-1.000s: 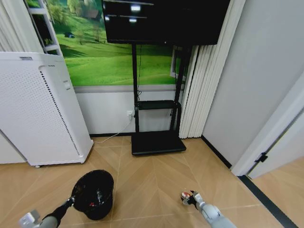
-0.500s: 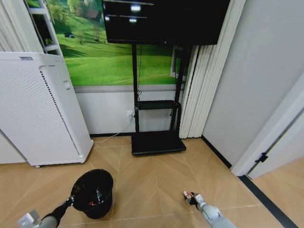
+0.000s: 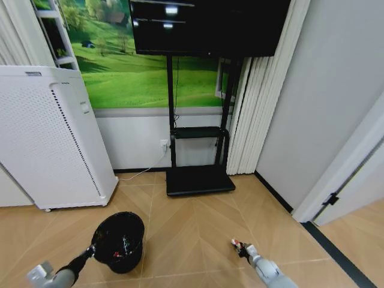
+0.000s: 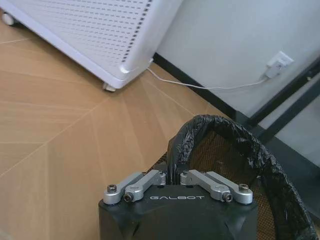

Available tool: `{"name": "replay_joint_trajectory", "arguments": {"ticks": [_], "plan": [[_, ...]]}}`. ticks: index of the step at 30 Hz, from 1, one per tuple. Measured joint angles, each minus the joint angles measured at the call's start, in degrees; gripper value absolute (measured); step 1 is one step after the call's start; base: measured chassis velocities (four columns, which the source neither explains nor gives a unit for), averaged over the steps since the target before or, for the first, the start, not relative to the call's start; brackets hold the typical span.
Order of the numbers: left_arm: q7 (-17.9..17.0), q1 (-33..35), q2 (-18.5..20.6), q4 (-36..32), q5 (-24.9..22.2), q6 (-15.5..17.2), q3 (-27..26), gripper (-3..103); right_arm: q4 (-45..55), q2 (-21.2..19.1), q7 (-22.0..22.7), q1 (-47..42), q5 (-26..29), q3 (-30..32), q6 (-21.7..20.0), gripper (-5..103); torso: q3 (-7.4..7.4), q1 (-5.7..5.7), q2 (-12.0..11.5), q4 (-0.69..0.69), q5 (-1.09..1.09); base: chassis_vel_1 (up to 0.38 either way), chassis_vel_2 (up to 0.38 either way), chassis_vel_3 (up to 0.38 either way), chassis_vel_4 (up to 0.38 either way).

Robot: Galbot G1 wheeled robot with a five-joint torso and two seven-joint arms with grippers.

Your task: Pick up the trash bin and place the garbage on the floor into it.

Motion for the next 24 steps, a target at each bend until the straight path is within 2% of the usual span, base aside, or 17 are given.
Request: {"name": "replay_joint_trajectory", "arguments": {"ticks": [2,5,6,7,8,9,10,11,13,14,16,18,19,20,21,22,24], "plan": [[-0.7,-5.8,3.6,0.8,-1.4,-1.6,4.1,7,12.7,-3.1,1.0,-2.6,7.6,1.7,2.4,29,-0.01,0.0,0.0,0.01,-0.02,0.0,0.0,0.0,0.0],[-0.6,-7.3,4.5,1.4,-1.2,-2.2,5.4,7,15.4,-3.7,0.4,-3.1,9.7,2.1,3.6,29,0.0,0.0,0.0,0.0,-0.05,0.0,0.0,0.0,0.0],[0.1,-10.1,7.0,3.3,-0.8,-3.2,8.4,7,20.1,-4.7,-1.1,-4.0,13.7,2.4,6.4,29,0.0,0.0,0.0,-0.02,-0.03,0.0,0.0,0.0,0.0],[0.1,-10.1,7.0,3.3,-0.8,-3.2,8.4,7,20.1,-4.7,-1.1,-4.0,13.7,2.4,6.4,29,0.0,0.0,0.0,-0.02,-0.03,0.0,0.0,0.0,0.0],[1.8,-12.3,10.3,5.7,-0.1,-3.6,11.3,7,24.1,-5.6,-1.8,-4.4,16.2,2.4,7.7,29,0.0,0.0,0.0,-0.03,0.0,0.0,0.0,0.0,0.0],[4.5,-13.5,13.4,8.0,1.3,-3.8,13.0,7,27.8,-6.3,-2.7,-3.5,18.0,1.3,8.2,29,0.0,0.0,0.0,-0.05,-0.06,0.0,0.0,0.0,0.0],[4.5,-13.5,13.4,8.0,1.3,-3.8,13.0,7,27.8,-6.3,-2.7,-3.5,18.0,1.3,8.2,29,0.0,0.0,0.0,-0.05,-0.06,0.0,0.0,0.0,0.0],[6.7,-14.4,15.2,9.6,2.2,-3.9,14.0,7,30.3,-6.5,-3.1,-2.8,19.2,0.5,8.2,29,0.0,0.01,0.0,0.03,-0.02,0.0,0.0,0.0,0.0],[10.6,-17.6,18.4,12.7,2.6,-4.0,17.4,7,36.1,-6.8,-3.6,-2.6,21.1,-1.0,8.4,29,0.0,0.0,0.0,0.05,0.0,0.0,0.0,0.0,0.0],[10.6,-17.6,18.4,12.7,2.6,-4.0,17.4,7,36.1,-6.8,-3.6,-2.6,21.1,-1.0,8.4,29,0.0,0.0,0.0,0.05,0.0,0.0,0.0,0.0,0.0],[14.2,-22.0,20.7,16.4,2.5,-4.0,23.2,7,40.7,-7.1,-4.0,-3.5,21.2,-2.4,9.5,29,0.01,0.0,0.0,0.03,-0.01,0.0,0.0,0.0,0.0],[15.3,-23.5,21.3,17.6,2.8,-4.0,25.0,7,42.0,-7.3,-4.5,-4.0,20.9,-2.6,9.8,29,0.0,0.0,0.0,-0.01,-0.02,0.0,0.0,0.0,0.0],[18.4,-27.6,22.2,20.9,5.1,-4.5,29.0,7,44.8,-7.6,-6.2,-4.9,20.9,-3.0,9.9,29,0.01,0.0,0.0,-0.01,-0.02,0.0,0.0,0.0,0.0],[18.4,-27.6,22.2,20.9,5.1,-4.5,29.0,7,44.8,-7.6,-6.2,-4.9,20.9,-3.0,9.9,29,0.01,0.0,0.0,-0.01,-0.02,0.0,0.0,0.0,0.0],[20.9,-31.5,22.5,24.1,7.6,-5.9,32.5,7,46.2,-7.6,-7.3,-5.3,21.5,-3.2,9.6,29,0.0,0.0,0.0,-0.03,0.0,0.0,0.0,0.0,0.0],[20.9,-31.5,22.5,24.1,7.6,-5.9,32.5,7,46.2,-7.6,-7.3,-5.3,21.5,-3.2,9.6,29,0.0,0.0,0.0,-0.03,0.0,0.0,0.0,0.0,0.0],[23.2,-39.8,22.6,28.8,8.8,-7.2,41.4,7,48.2,-7.2,-8.4,-6.4,22.1,-3.4,9.3,29,0.0,0.01,0.0,0.01,0.0,0.0,0.0,0.0,0.0]]}}
